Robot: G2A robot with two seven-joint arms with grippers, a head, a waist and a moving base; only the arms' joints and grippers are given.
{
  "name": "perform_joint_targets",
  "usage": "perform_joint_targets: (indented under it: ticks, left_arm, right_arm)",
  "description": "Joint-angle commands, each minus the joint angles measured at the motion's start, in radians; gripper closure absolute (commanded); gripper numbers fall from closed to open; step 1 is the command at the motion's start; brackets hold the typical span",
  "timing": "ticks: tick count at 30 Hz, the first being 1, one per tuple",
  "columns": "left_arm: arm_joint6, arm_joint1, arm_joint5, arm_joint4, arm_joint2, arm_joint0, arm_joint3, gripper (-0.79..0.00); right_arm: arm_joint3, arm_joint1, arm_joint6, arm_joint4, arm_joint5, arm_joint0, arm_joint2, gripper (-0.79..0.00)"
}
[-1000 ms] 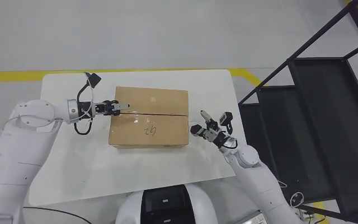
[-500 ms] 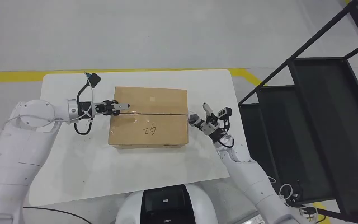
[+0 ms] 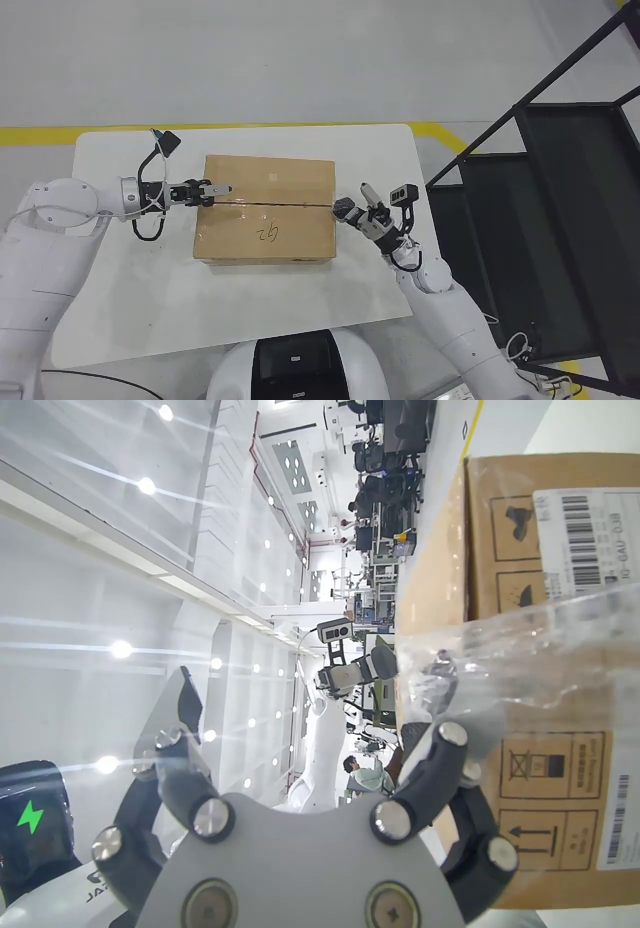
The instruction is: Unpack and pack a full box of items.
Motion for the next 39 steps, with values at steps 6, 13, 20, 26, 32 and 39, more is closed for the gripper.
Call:
perform_joint_targets:
  ticks: [6, 13, 20, 26, 32, 39]
  left_arm:
    - [0.000, 0.000, 0.000, 0.000, 0.000, 0.000, 0.000, -0.785]
    - [0.000, 0.000, 0.000, 0.000, 0.000, 0.000, 0.000, -0.785]
    - [0.000, 0.000, 0.000, 0.000, 0.000, 0.000, 0.000, -0.785]
    - [0.000, 0.000, 0.000, 0.000, 0.000, 0.000, 0.000, -0.785]
    - [0.000, 0.000, 0.000, 0.000, 0.000, 0.000, 0.000, -0.785]
    - [0.000, 0.000, 0.000, 0.000, 0.000, 0.000, 0.000, -0.785]
  right_arm:
    - [0.002, -0.005, -0.033, -0.045, 0.044, 0.021, -0.026, -0.785]
    - [-0.005, -0.007, -0.067, -0.135, 0.067, 0.047, -0.040, -0.785]
    - [-0.067, -0.002, -0.113, -0.317, 0.154, 0.066, -0.049, -0.785]
    - [-0.119, 0.000, -0.132, -0.387, 0.233, 0.075, -0.062, -0.785]
    - [-0.150, -0.002, -0.127, -0.411, 0.267, 0.081, -0.082, -0.785]
    - [-0.142, -0.005, -0.121, -0.432, 0.320, 0.104, -0.105, -0.785]
